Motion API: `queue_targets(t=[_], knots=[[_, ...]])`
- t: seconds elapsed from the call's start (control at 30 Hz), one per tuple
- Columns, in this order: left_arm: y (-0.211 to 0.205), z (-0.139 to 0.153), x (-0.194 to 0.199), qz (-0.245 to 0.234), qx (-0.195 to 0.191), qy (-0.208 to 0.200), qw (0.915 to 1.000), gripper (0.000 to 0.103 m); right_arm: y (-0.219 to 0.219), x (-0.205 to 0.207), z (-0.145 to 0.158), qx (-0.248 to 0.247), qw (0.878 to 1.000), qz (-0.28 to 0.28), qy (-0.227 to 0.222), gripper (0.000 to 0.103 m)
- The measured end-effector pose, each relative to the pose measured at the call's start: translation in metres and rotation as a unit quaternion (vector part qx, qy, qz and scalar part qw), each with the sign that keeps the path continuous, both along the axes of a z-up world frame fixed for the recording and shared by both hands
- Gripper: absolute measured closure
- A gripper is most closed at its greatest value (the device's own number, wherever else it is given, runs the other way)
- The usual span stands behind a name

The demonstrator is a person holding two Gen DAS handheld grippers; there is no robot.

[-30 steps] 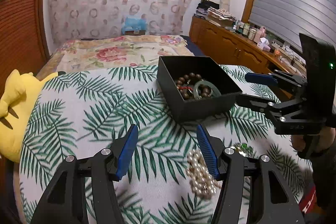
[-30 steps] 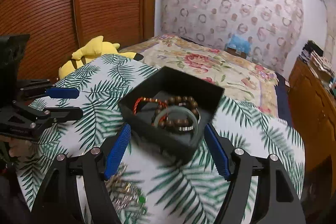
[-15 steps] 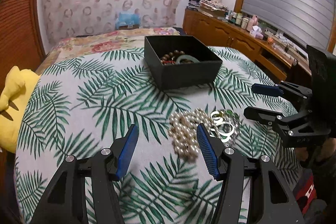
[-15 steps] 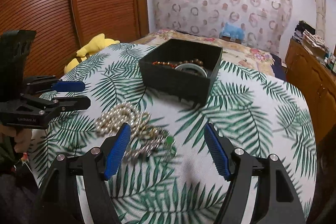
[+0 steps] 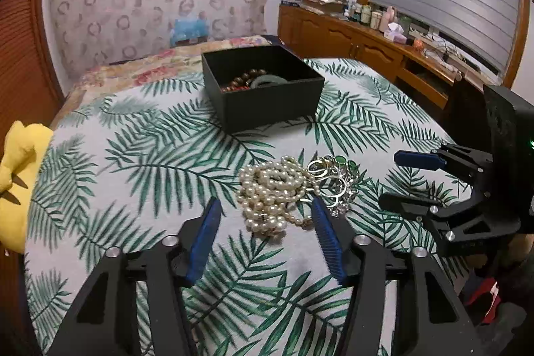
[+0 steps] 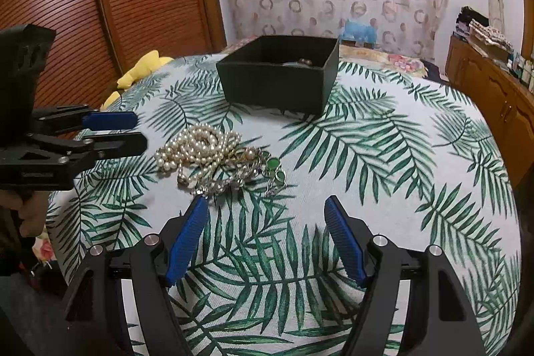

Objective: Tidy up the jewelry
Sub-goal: 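Grasp the pearl necklace with the left tool and lift it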

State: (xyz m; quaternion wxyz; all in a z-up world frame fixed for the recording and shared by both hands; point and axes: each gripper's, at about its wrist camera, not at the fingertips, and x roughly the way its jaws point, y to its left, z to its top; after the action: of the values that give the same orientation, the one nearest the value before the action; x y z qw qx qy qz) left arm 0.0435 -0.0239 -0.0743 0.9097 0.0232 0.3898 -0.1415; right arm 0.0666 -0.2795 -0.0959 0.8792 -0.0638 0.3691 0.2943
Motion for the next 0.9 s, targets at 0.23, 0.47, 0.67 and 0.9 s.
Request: queue_targets(t=[0.23, 0.47, 0.67, 0.9], knots=[[-0.011, -0.013, 0.018, 0.001, 0.022, 0.021, 0.9995, 0.072, -0.001, 0.001, -0.001, 0.006, 1.000, -0.001, 0.005, 0.028], [-0.010, -0.020, 0.022, 0.010, 0.021, 0.028, 0.9993, 0.077, 0.004, 0.001, -0.005, -0.012, 1.000, -0.004, 0.001, 0.028], [-0.002, -0.021, 0.027, 0.021, 0.018, 0.026, 0.9993, 0.089, 0.006, -0.001, -0.006, -0.019, 1.000, -0.004, -0.002, 0.028], [0.014, -0.012, 0.023, 0.039, 0.006, 0.005, 0.9992, 0.095, 0.006, 0.000, -0.006, -0.016, 1.000, -0.005, -0.001, 0.028]])
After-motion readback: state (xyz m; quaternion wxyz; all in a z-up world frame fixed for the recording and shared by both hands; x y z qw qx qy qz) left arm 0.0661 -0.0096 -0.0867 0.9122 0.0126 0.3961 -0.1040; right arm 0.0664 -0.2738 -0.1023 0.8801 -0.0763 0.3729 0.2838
